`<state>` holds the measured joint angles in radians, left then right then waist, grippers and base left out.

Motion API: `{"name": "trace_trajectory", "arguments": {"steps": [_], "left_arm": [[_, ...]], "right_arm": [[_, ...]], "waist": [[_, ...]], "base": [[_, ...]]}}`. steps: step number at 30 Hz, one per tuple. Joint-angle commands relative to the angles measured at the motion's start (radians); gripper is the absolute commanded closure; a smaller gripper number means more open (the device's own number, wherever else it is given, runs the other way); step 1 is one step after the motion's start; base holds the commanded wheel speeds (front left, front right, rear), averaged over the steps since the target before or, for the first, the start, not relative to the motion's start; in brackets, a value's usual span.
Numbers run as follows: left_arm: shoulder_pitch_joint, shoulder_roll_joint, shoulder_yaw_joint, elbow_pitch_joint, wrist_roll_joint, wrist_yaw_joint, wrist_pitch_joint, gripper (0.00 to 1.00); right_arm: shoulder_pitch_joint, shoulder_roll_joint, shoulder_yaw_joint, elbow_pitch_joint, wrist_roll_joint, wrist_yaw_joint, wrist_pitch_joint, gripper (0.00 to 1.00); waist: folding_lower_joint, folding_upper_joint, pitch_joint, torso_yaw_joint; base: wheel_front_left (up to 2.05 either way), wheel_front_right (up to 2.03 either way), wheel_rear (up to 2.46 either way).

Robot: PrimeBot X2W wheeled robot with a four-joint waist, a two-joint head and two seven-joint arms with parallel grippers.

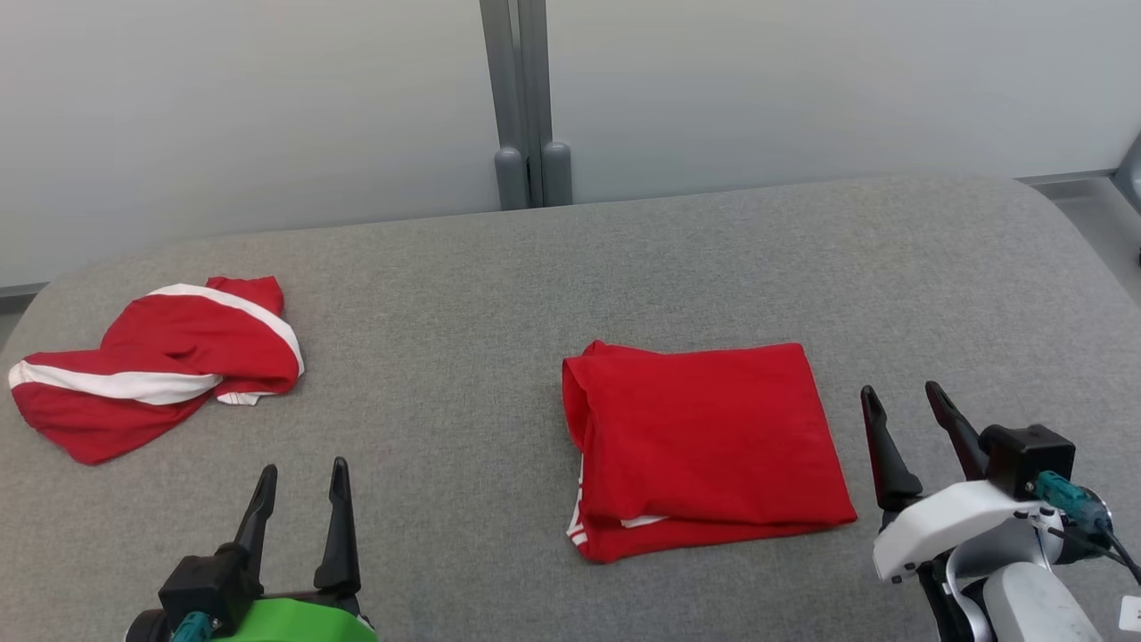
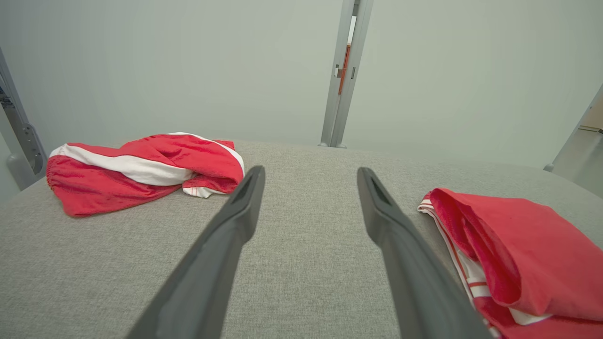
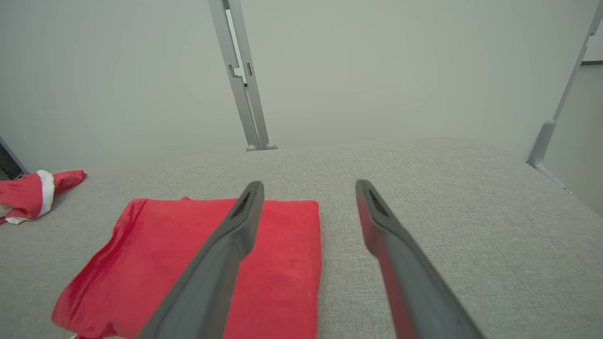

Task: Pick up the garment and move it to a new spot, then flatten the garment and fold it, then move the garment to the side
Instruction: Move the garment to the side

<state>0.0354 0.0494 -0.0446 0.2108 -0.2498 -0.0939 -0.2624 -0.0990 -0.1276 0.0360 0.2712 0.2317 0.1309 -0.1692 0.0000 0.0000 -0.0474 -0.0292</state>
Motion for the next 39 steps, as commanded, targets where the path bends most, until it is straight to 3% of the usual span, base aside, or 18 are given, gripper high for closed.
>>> {"name": "trace_trajectory", "arguments": {"steps": [1,3,10,14,25,26,31,39], "left_arm": [[0.001,0.002,0.002,-0.002,0.001,-0.004,-0.003,0.00],[-0.004,0.002,0.002,-0.005,0.001,-0.004,-0.003,0.00],[-0.024,0.002,-0.011,-0.008,0.009,-0.009,-0.003,0.00],[-0.061,0.002,-0.019,-0.015,0.014,-0.012,-0.003,0.00],[-0.121,0.002,-0.041,-0.024,-0.002,-0.011,-0.003,0.00],[-0.124,0.002,-0.038,-0.023,-0.003,-0.013,-0.003,0.00],[-0.134,0.002,-0.022,-0.046,-0.001,-0.010,-0.003,0.00],[-0.162,0.003,0.008,-0.131,0.050,-0.013,-0.002,0.00]], "right_arm": [[-0.025,-0.006,-0.001,0.003,0.005,0.000,0.022,0.00],[-0.062,-0.018,0.016,0.010,0.008,-0.001,0.074,0.00],[-0.226,-0.050,0.042,0.113,0.050,0.000,0.450,0.00],[-0.290,-0.059,0.047,0.168,0.040,0.000,0.586,0.00],[-0.299,-0.045,0.075,0.285,0.042,0.000,0.700,0.00],[-0.299,-0.047,0.098,0.287,0.047,0.000,0.709,1.00],[-0.342,-0.109,0.202,0.257,0.049,0.000,0.705,1.00],[-0.550,-0.282,0.437,0.190,0.060,-0.001,0.662,1.00]], "waist": [[0.0000,0.0000,0.007,0.002],[0.0000,0.0000,0.016,0.002],[0.0000,0.0000,0.074,0.018],[0.0000,0.0000,0.132,0.043],[0.0000,0.0000,0.226,0.094],[0.0000,0.0000,0.230,0.094],[0.0000,0.0000,0.249,0.068],[0.0000,0.0000,0.349,-0.067]], "base": [[0.00,0.00,0.00],[0.00,0.00,0.00],[0.00,0.00,0.00],[0.00,0.00,0.00],[0.00,0.00,0.00],[0.00,0.00,0.00],[0.00,0.00,0.00],[0.00,0.00,0.00]]}}
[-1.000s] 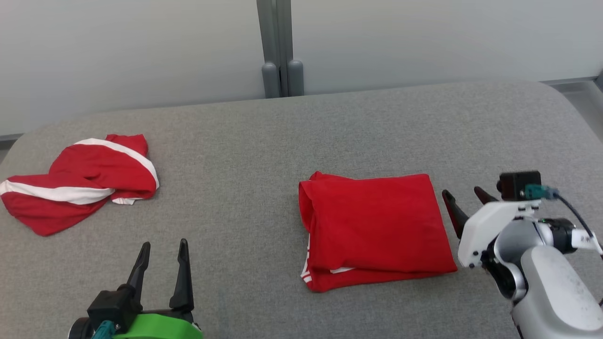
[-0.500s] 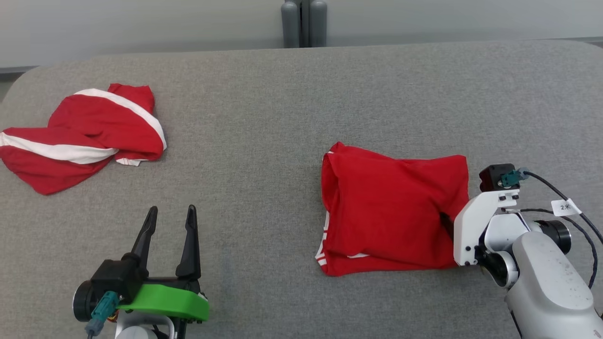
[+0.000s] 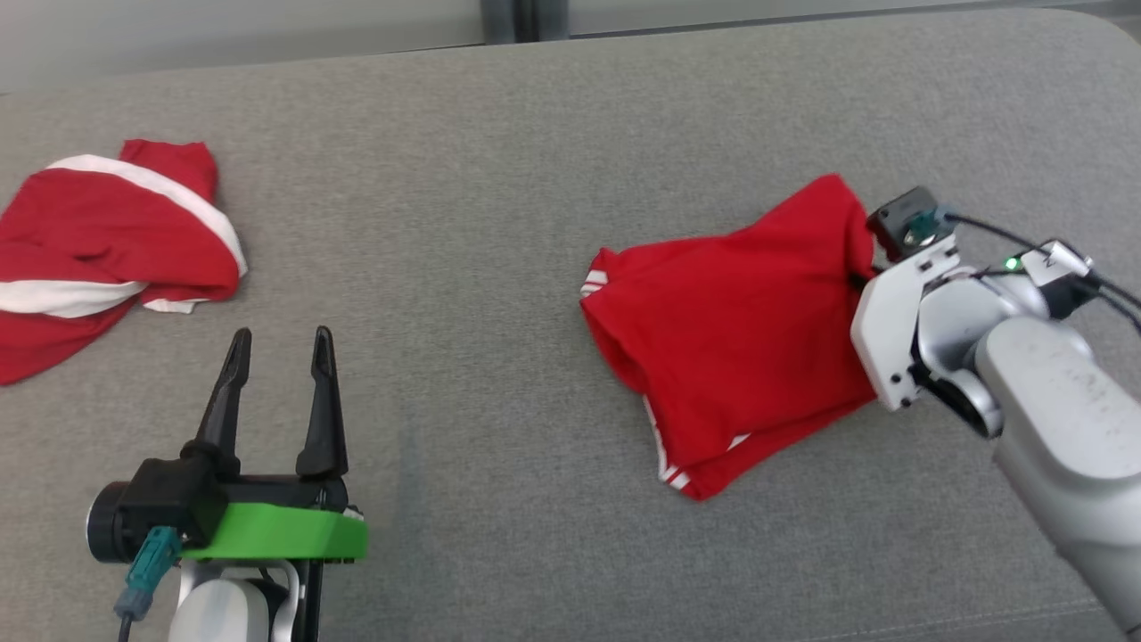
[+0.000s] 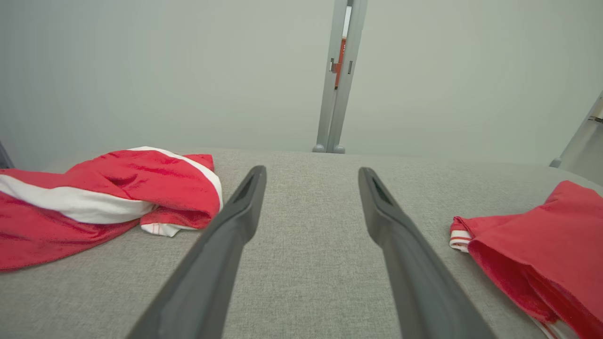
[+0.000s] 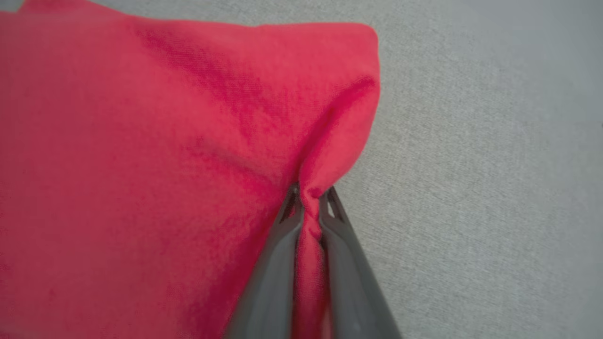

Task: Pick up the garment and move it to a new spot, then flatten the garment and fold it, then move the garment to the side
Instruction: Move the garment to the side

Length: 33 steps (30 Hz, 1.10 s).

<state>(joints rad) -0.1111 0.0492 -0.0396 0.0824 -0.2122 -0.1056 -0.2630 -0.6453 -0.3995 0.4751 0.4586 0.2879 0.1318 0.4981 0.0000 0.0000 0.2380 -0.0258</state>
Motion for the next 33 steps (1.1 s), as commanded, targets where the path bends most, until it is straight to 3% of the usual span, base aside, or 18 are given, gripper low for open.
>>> {"name": "trace_trajectory", "arguments": {"steps": [1,7,13,21,31,32,33], "left_arm": [[-0.022,0.005,0.008,-0.012,0.015,-0.004,-0.001,0.00],[-0.083,0.026,-0.006,-0.041,0.047,-0.017,-0.001,0.00],[-0.130,0.076,-0.050,-0.068,0.069,-0.023,-0.001,0.00],[-0.144,0.125,-0.071,-0.119,0.065,-0.024,-0.001,0.00],[-0.138,0.107,-0.071,-0.162,0.051,-0.025,-0.001,0.00],[-0.141,0.103,-0.069,-0.163,0.049,-0.025,-0.001,0.00],[-0.142,0.101,-0.068,-0.163,0.049,-0.025,-0.001,0.00]], "right_arm": [[-0.035,-0.030,0.013,0.000,0.009,-0.002,-0.013,1.00],[-0.151,-0.158,0.027,0.043,-0.005,-0.002,-0.119,1.00],[-0.232,-0.233,-0.012,0.152,-0.077,-0.002,-0.274,1.00],[-0.309,-0.285,-0.034,0.261,-0.188,-0.002,-0.390,1.00],[-0.349,-0.330,-0.090,0.338,-0.296,-0.002,-0.399,1.00],[-0.351,-0.331,-0.101,0.342,-0.304,-0.002,-0.407,0.55],[-0.350,-0.329,-0.109,0.347,-0.310,-0.002,-0.407,0.00]], "waist": [[0.0000,0.0000,0.083,-0.095],[0.0000,0.0000,0.174,-0.190],[0.0000,0.0000,0.246,-0.237],[0.0000,0.0000,0.320,-0.209],[0.0000,0.0000,0.360,-0.130],[0.0000,0.0000,0.360,-0.125],[0.0000,0.0000,0.359,-0.121]], "base": [[0.00,0.00,0.00],[0.00,0.00,0.00],[0.00,0.00,0.00],[0.00,0.00,0.00],[0.00,0.00,0.00],[0.00,0.00,0.00],[0.00,0.00,0.00]]}}
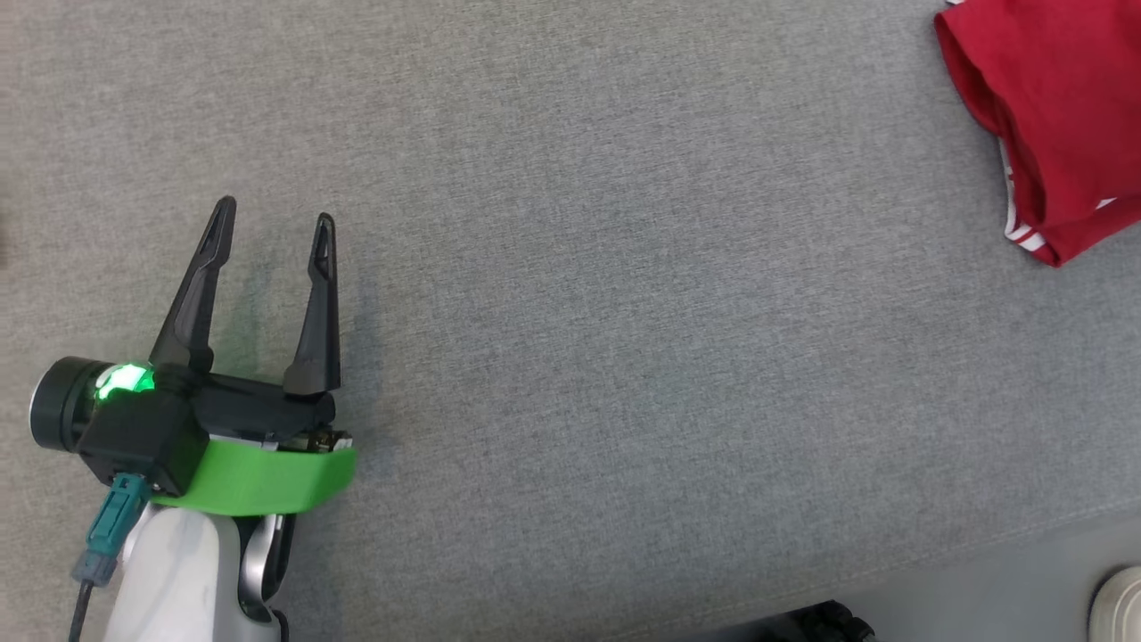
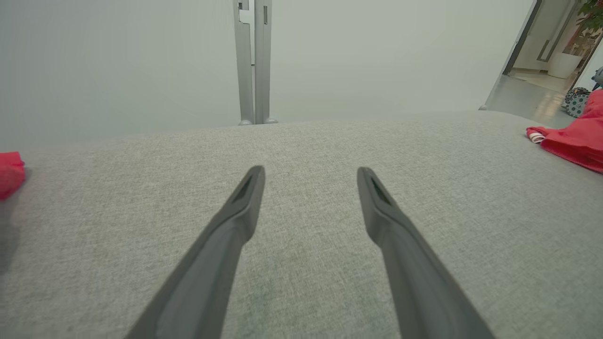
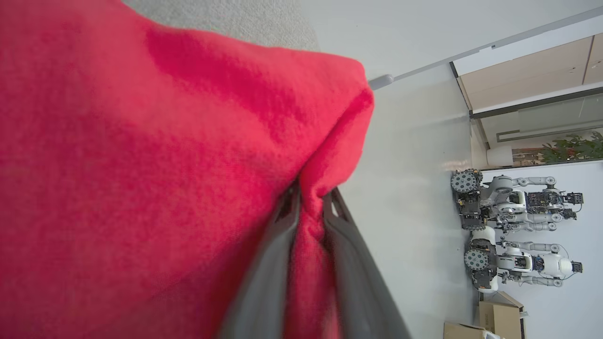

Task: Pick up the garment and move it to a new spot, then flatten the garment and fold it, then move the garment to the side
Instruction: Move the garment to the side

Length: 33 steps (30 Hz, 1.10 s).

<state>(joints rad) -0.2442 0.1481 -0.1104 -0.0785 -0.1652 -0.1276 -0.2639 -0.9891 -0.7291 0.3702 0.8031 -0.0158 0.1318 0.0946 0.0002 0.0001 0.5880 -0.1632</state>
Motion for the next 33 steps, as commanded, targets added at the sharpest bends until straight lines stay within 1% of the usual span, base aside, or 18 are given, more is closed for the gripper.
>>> {"name": "trace_trajectory", "arguments": {"steps": [1,6,10,13,16,17,19,22,23,25,27,30,33], "left_arm": [[-0.009,0.000,0.004,-0.002,0.001,-0.003,0.000,0.00],[0.003,-0.020,0.015,0.008,-0.004,-0.003,0.000,0.00],[0.033,-0.037,0.029,0.029,-0.011,-0.003,0.000,0.00],[0.062,-0.055,0.045,0.055,-0.021,-0.003,0.000,0.00],[0.091,-0.067,0.066,0.076,-0.025,0.001,0.000,0.00],[0.103,-0.072,0.075,0.082,-0.030,0.004,0.000,0.00],[0.133,-0.080,0.087,0.095,-0.027,0.010,0.000,0.00],[0.172,-0.087,0.103,0.109,-0.031,0.018,0.000,0.00],[0.188,-0.088,0.111,0.113,-0.035,0.024,0.000,0.00],[0.216,-0.092,0.127,0.113,-0.043,0.032,0.000,0.00],[0.238,-0.095,0.132,0.115,-0.050,0.035,0.000,0.00],[0.267,-0.096,0.132,0.123,-0.055,0.040,0.000,0.00],[0.292,-0.097,0.131,0.134,-0.066,0.049,0.000,0.00]], "right_arm": [[-0.004,0.009,-0.023,0.011,-0.009,-0.002,-0.006,0.00],[0.048,0.042,-0.126,0.038,-0.016,-0.002,-0.023,0.00],[0.116,0.093,-0.235,0.016,0.017,-0.002,-0.094,0.00],[0.194,0.160,-0.321,-0.027,0.067,-0.002,-0.180,0.00],[0.274,0.244,-0.392,-0.088,0.157,-0.002,-0.254,0.00],[0.308,0.276,-0.394,-0.125,0.196,-0.002,-0.277,0.00],[0.374,0.314,-0.396,-0.200,0.248,-0.002,-0.303,0.00],[0.478,0.360,-0.349,-0.321,0.248,-0.002,-0.324,0.00],[0.517,0.387,-0.340,-0.361,0.260,-0.002,-0.329,0.00],[0.576,0.413,-0.327,-0.427,0.259,-0.002,-0.336,0.00],[0.630,0.446,-0.319,-0.471,0.260,-0.002,-0.337,0.00],[0.706,0.478,-0.299,-0.522,0.241,-0.002,-0.339,0.00],[0.765,0.515,-0.309,-0.547,0.244,-0.002,-0.342,0.00]], "waist": [[-0.0002,-0.0001,0.004,0.019],[-0.0002,-0.0001,-0.049,0.029],[-0.0002,-0.0001,-0.128,0.034],[-0.0002,-0.0001,-0.207,0.038],[-0.0002,-0.0001,-0.278,0.046],[-0.0002,-0.0001,-0.307,0.049],[-0.0002,-0.0001,-0.353,0.052],[-0.0002,-0.0001,-0.414,0.053],[-0.0002,-0.0001,-0.438,0.054],[-0.0002,-0.0001,-0.471,0.057],[-0.0002,-0.0001,-0.504,0.065],[-0.0002,-0.0001,-0.541,0.085],[-0.0002,-0.0001,-0.575,0.101]], "base": [[0.00,0.00,0.00],[0.00,0.00,0.00],[0.00,0.00,0.00],[0.00,0.00,0.00],[0.00,0.00,0.00],[0.00,0.00,0.00],[0.00,0.00,0.00],[0.00,0.00,0.00],[0.00,0.00,0.00],[0.00,0.00,0.00],[0.00,0.00,0.00],[0.00,0.00,0.00],[0.00,0.00,0.00]]}}
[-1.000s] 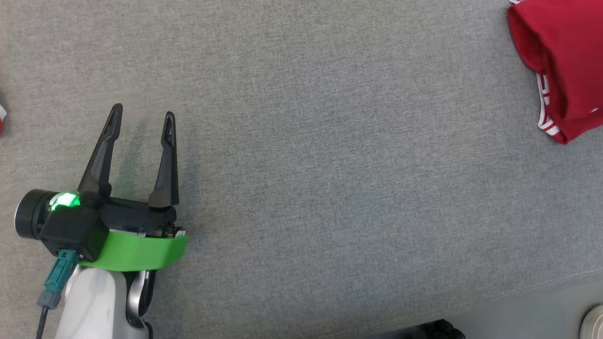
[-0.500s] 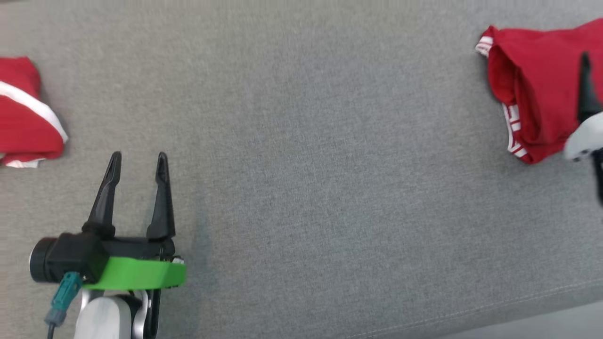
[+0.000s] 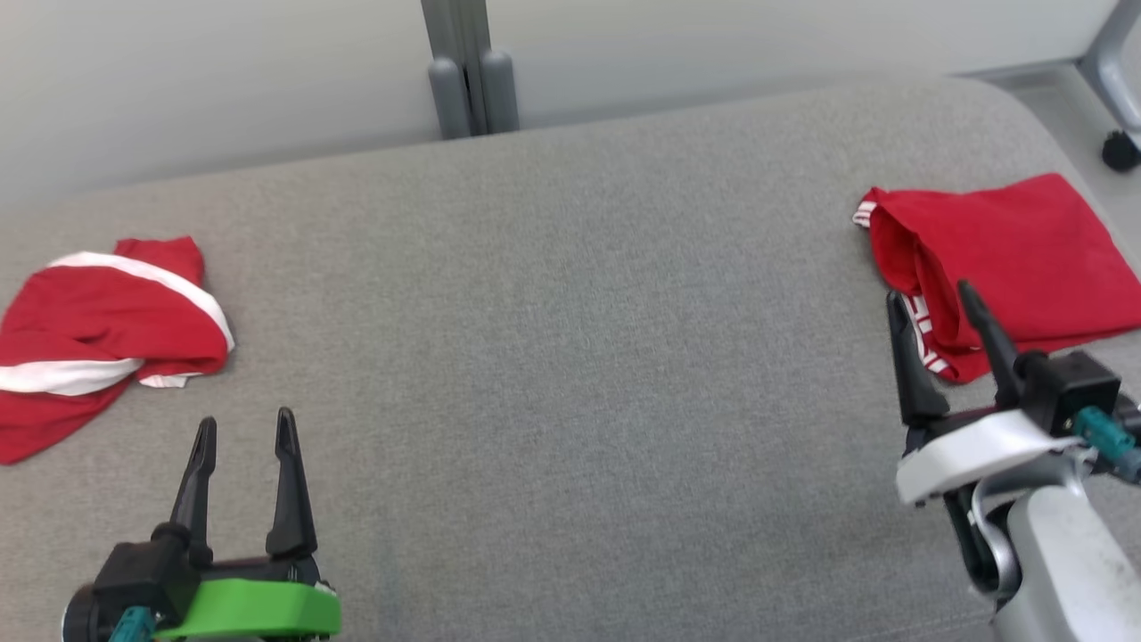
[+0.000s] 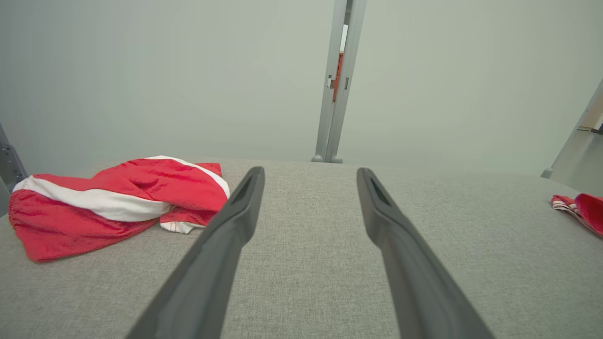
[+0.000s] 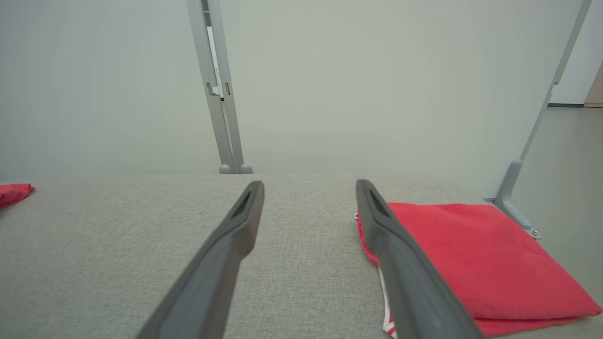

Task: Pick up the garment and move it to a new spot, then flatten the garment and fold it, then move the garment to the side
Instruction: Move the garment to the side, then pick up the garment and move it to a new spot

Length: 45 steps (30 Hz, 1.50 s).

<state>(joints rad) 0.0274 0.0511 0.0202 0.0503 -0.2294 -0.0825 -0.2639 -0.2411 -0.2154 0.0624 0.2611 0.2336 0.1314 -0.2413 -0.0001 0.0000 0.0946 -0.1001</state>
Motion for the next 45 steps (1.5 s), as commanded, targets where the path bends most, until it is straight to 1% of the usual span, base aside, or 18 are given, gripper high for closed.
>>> {"name": "trace_trajectory", "arguments": {"steps": [1,4,9,16,25,29,37,45], "left_arm": [[0.029,0.000,-0.002,0.009,-0.009,0.009,0.000,0.00],[0.048,0.000,0.001,0.014,-0.018,0.022,0.000,0.00],[0.071,0.000,0.001,0.020,-0.008,0.028,0.000,0.00],[0.065,0.000,-0.011,0.050,-0.008,0.007,0.000,0.00],[0.044,0.000,-0.029,0.118,-0.024,-0.003,0.000,0.00],[0.019,0.000,-0.028,0.141,-0.018,-0.007,0.000,0.00],[0.004,0.000,-0.028,0.154,-0.024,-0.014,0.000,0.00],[-0.004,0.001,-0.025,0.158,-0.025,-0.013,0.000,0.00]], "right_arm": [[0.038,0.013,0.000,-0.009,-0.009,-0.002,-0.004,0.00],[0.074,0.039,0.005,-0.014,-0.026,-0.002,-0.001,0.00],[0.096,0.082,-0.002,-0.003,-0.032,-0.002,-0.002,0.00],[0.099,0.128,0.000,0.042,-0.028,-0.002,0.004,0.00],[0.127,0.138,-0.025,0.081,-0.043,-0.002,0.004,0.00],[0.127,0.142,-0.037,0.078,-0.052,-0.002,0.002,0.00],[0.127,0.146,-0.031,0.068,-0.054,-0.002,0.002,0.00],[0.137,0.147,-0.030,0.062,-0.052,-0.002,0.010,0.00]], "waist": [[0.0001,0.0000,-0.091,0.043],[0.0001,0.0000,-0.109,0.051],[0.0001,0.0000,-0.118,0.046],[0.0001,0.0000,-0.115,0.040],[0.0001,0.0000,-0.117,0.041],[0.0001,0.0000,-0.117,0.034],[0.0001,0.0000,-0.114,0.032],[0.0001,0.0000,-0.108,0.069]], "base": [[0.00,0.00,0.00],[0.00,0.00,0.00],[0.00,0.00,0.00],[0.00,0.00,0.00],[0.00,0.00,0.00],[0.00,0.00,0.00],[0.00,0.00,0.00],[0.00,0.00,0.00]]}}
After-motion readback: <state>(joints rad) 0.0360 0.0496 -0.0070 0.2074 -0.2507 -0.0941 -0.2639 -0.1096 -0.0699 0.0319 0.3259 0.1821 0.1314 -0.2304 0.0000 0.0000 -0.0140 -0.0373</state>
